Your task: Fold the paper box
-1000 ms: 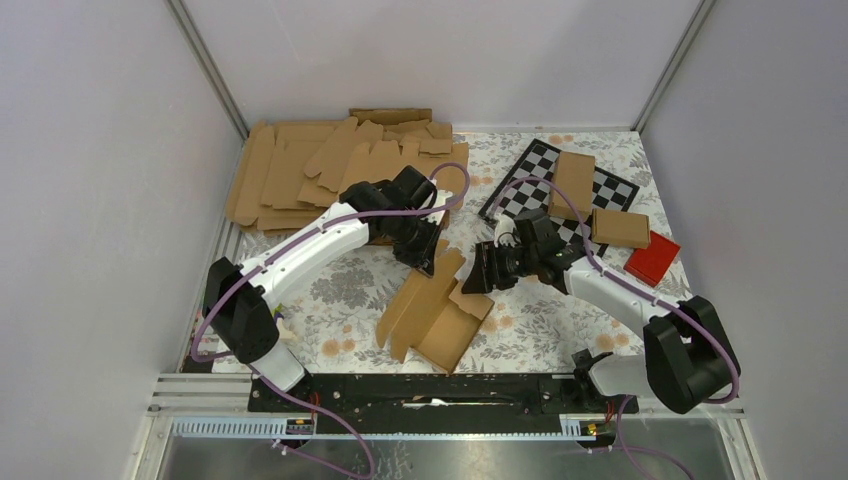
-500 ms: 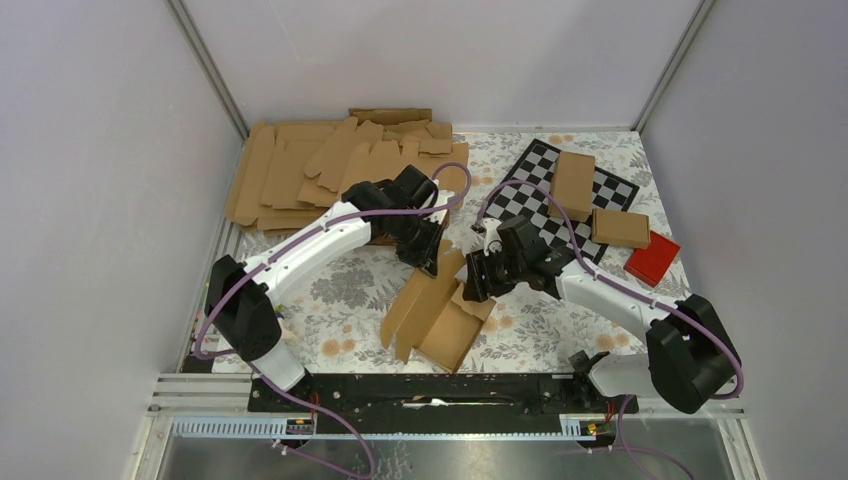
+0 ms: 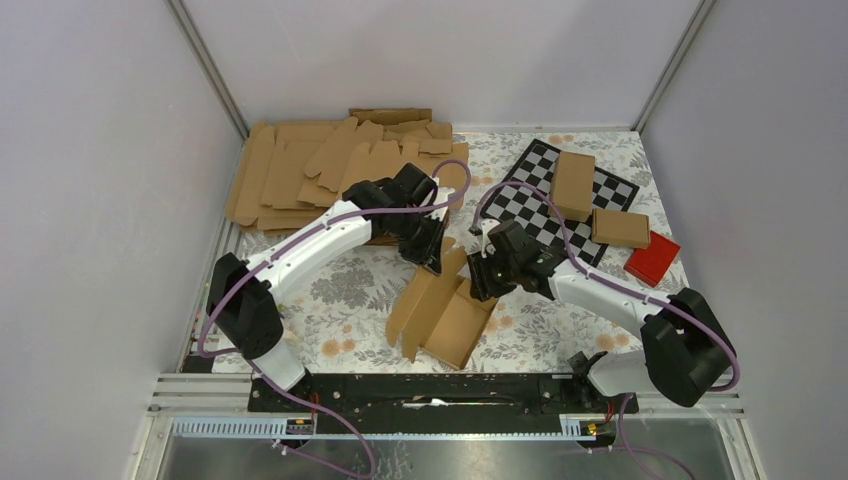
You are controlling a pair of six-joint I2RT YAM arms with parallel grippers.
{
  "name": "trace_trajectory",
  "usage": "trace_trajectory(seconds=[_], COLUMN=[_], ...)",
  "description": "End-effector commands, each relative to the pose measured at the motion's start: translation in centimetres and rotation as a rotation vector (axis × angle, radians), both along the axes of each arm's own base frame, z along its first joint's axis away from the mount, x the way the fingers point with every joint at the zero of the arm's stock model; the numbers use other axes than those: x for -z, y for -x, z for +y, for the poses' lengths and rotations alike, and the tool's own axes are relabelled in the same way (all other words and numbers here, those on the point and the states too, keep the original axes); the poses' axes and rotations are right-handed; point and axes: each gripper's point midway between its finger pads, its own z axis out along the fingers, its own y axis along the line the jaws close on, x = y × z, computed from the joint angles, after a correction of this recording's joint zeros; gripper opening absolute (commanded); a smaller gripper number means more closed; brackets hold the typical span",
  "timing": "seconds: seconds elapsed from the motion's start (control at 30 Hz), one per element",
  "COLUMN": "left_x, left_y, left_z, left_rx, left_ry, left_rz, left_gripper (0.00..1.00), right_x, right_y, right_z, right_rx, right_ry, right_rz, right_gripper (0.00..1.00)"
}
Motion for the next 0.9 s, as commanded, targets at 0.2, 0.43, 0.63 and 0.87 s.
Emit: trace_trajectory(seconds=[0.2,0.43,0.63,0.87], left_x=[-0.9,-0.6,-0.6,-0.9], left_y=[0.1,-0.1,-0.6,-0.9], left_z=[-3.0,-3.8,-3.5,-2.9], left_rx=[0.058,0.055,0.036,0.019], left_ry=[0.177,0.212,0.215,0.237], left_rz=[0.041,0.076,0.075,0.076], left_gripper=[0.0,0.0,0.0,0.02], right_x=[0.7,1.0,1.3,1.3], right_y=[-0.7,-1.1,-1.3,-1.5], right_z=[-0.7,-1.3,-1.9,-2.5], right_rx=[0.004,0.019,0.03,0.051], right_ry=[0.131,0.197,0.252,0.309], right_rz=[-0.067,-0.114,-0.15,-0.195], right_gripper=[0.47,0.38,0.21,0.15])
